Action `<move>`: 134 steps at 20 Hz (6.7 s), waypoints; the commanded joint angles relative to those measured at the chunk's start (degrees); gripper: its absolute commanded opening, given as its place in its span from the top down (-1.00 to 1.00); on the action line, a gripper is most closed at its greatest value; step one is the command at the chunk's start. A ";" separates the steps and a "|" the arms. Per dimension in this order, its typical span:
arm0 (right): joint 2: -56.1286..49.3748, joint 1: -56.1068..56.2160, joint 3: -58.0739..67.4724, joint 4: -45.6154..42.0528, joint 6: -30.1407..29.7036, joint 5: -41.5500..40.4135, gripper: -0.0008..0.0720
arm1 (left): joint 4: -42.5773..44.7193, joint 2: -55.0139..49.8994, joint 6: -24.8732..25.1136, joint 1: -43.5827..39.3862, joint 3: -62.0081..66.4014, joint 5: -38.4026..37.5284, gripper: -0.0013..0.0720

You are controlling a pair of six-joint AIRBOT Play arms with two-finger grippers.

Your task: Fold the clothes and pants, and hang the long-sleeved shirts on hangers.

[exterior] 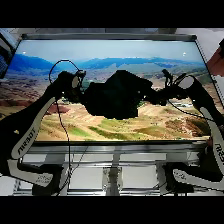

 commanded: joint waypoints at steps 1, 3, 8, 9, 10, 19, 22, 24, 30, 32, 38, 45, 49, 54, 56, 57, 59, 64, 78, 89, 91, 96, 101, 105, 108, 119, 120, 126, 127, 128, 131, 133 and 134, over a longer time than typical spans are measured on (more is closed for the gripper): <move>0.00 0.04 0.02 0.17 -0.28 0.98 0.92 | 0.02 -0.04 0.02 0.07 0.00 0.00 -0.19; 0.00 0.04 0.02 0.15 -0.70 0.96 0.92 | 0.02 -0.04 0.02 0.07 0.00 0.00 -0.19; 0.00 0.04 0.02 -1.99 -0.74 0.96 0.92 | 0.02 -0.04 0.02 0.07 0.00 0.00 -0.19; 0.00 0.04 0.02 -2.60 -1.60 0.79 0.92 | 0.02 -0.04 0.02 0.07 0.00 0.00 -0.19; 0.00 0.07 0.02 -2.58 -3.52 0.28 0.92 | 0.02 -0.04 0.02 0.07 0.00 0.00 -0.19; -1.40 10.14 0.02 -3.45 -17.94 -11.15 0.38 | 0.02 -0.09 0.04 0.07 0.00 0.00 -0.19; -1.42 10.80 0.02 -5.05 -18.67 -13.27 0.40 | 1.27 -0.15 0.04 0.07 0.00 1.03 -0.19; -1.42 10.88 0.02 -8.92 -19.56 -12.63 0.26 | 1.55 -0.26 0.37 0.07 0.00 2.21 -0.19; -1.53 15.52 0.02 -12.87 -37.24 -10.25 0.01 | 1.27 0.52 26.08 -0.15 0.04 4.46 -0.50; -2.58 17.44 0.02 -16.57 -38.27 -10.54 0.00 | 1.01 1.97 33.29 -0.74 0.09 4.52 -0.50; -4.22 17.99 0.07 -18.53 -38.14 -12.09 -0.15 | -1.62 10.01 47.58 -8.46 0.24 13.84 -0.50; -4.22 17.84 0.07 -20.26 -37.48 -11.30 -0.15 | 3.50 8.61 59.06 -20.17 0.24 17.35 -0.50; -4.22 17.84 0.04 -20.48 -37.48 -11.41 -0.15 | 3.41 8.28 59.04 -21.11 0.24 21.22 -0.49; -4.22 17.75 0.02 -21.55 -36.17 -11.34 -0.15 | 2.97 6.64 59.04 -22.21 0.24 23.32 -0.49; -4.22 17.20 0.02 -21.44 -35.63 -11.34 -0.15 | 2.84 6.08 58.80 -22.21 0.24 23.37 0.22; -4.22 16.39 0.02 -21.44 -34.58 -11.32 -0.15 | 2.86 5.99 58.29 -22.18 0.24 23.43 0.69; -4.20 14.23 0.02 -21.29 -32.39 -10.99 -0.15 | 3.87 5.99 54.40 -21.79 0.24 24.02 0.88; -4.13 8.98 0.02 -16.26 -31.54 -6.45 -0.15 | 20.74 9.22 25.53 -15.47 0.24 24.15 0.88; -4.13 11.58 0.02 -5.99 -33.77 -5.79 -0.15 | 11.56 23.32 5.40 43.43 -0.13 1.51 0.88; -4.15 13.66 0.02 -7.63 -38.27 -8.15 -0.15 | 13.92 23.06 10.60 47.52 -8.31 0.31 0.88; -4.17 14.49 0.02 -8.61 -39.15 -8.61 -0.15 | 13.94 22.29 10.60 47.74 -8.59 -0.13 0.88; -4.90 16.09 0.02 -16.87 -38.93 -7.72 -0.15 | 13.94 21.57 11.47 47.87 -8.59 -0.09 0.88; -4.92 15.10 0.02 -20.06 -34.95 -4.74 -0.15 | 13.97 21.55 12.98 47.93 -8.59 0.94 0.88; -4.92 11.56 0.09 -12.87 -39.32 -2.89 -0.15 | 13.92 21.55 12.98 48.04 -8.59 3.67 0.88; -4.98 17.07 0.81 -14.43 -42.10 -6.75 -0.03 | 13.94 21.55 12.98 48.04 -8.59 4.66 0.88; -8.98 25.03 2.21 -28.39 -30.32 -11.74 -0.10 | 15.43 21.55 12.98 48.04 -8.59 4.35 0.88; -9.66 25.03 2.23 -28.24 -29.86 -11.72 -0.10 | 15.43 21.55 12.98 48.04 -8.59 4.17 0.88; -10.34 25.03 5.68 -22.77 -29.55 -5.03 -0.10 | 15.45 21.55 12.98 48.04 -8.59 4.00 0.88; -10.34 25.03 6.86 -22.80 -29.55 -3.82 -0.10 | 15.45 21.55 12.98 48.04 -8.59 4.00 0.88; -10.34 25.03 7.96 -22.86 -29.53 -2.64 -0.10 | 15.45 21.55 12.98 48.04 -8.59 4.00 0.88; -10.84 25.03 8.46 -24.70 -27.89 -2.08 -0.10 | 15.45 21.55 12.98 48.04 -8.59 4.02 0.88; -12.15 25.00 8.46 -26.84 -25.20 -2.12 -0.10 | 15.45 21.55 12.98 48.04 -8.59 4.02 0.88; -12.74 24.98 8.46 -26.77 -24.04 -2.14 -0.10 | 15.45 21.55 13.00 48.04 -8.59 4.02 0.88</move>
